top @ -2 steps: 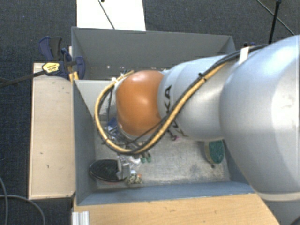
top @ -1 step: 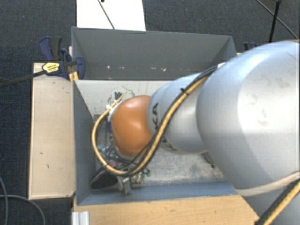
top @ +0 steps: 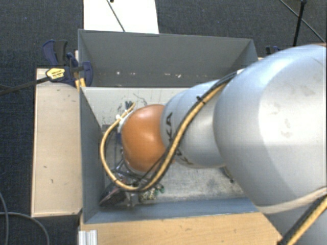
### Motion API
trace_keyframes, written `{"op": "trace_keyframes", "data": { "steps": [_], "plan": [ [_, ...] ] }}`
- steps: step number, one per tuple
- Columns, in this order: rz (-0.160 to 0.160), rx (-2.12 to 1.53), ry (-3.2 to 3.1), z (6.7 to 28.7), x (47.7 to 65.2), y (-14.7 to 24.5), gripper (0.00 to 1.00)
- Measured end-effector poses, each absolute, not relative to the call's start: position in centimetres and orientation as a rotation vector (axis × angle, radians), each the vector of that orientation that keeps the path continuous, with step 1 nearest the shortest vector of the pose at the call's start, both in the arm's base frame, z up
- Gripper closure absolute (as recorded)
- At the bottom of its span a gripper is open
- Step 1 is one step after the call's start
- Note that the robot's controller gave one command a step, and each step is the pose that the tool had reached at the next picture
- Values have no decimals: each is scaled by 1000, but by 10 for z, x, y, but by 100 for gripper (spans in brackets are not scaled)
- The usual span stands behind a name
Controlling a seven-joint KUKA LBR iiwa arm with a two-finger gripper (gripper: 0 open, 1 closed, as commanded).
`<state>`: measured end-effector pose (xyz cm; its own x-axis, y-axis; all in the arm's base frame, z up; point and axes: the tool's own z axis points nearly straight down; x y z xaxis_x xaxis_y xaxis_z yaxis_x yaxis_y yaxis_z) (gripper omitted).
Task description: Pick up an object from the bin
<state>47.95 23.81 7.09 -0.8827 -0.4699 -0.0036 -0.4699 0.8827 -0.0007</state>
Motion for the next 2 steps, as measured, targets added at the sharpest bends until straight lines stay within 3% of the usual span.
{"op": "trace_keyframes", "data": {
  "steps": [1, 2],
  "plan": [
    [3, -695, 3054, 186, 482, 241, 100],
    [4, -675, 3058, 255, 488, 241, 100]
  ]
}}
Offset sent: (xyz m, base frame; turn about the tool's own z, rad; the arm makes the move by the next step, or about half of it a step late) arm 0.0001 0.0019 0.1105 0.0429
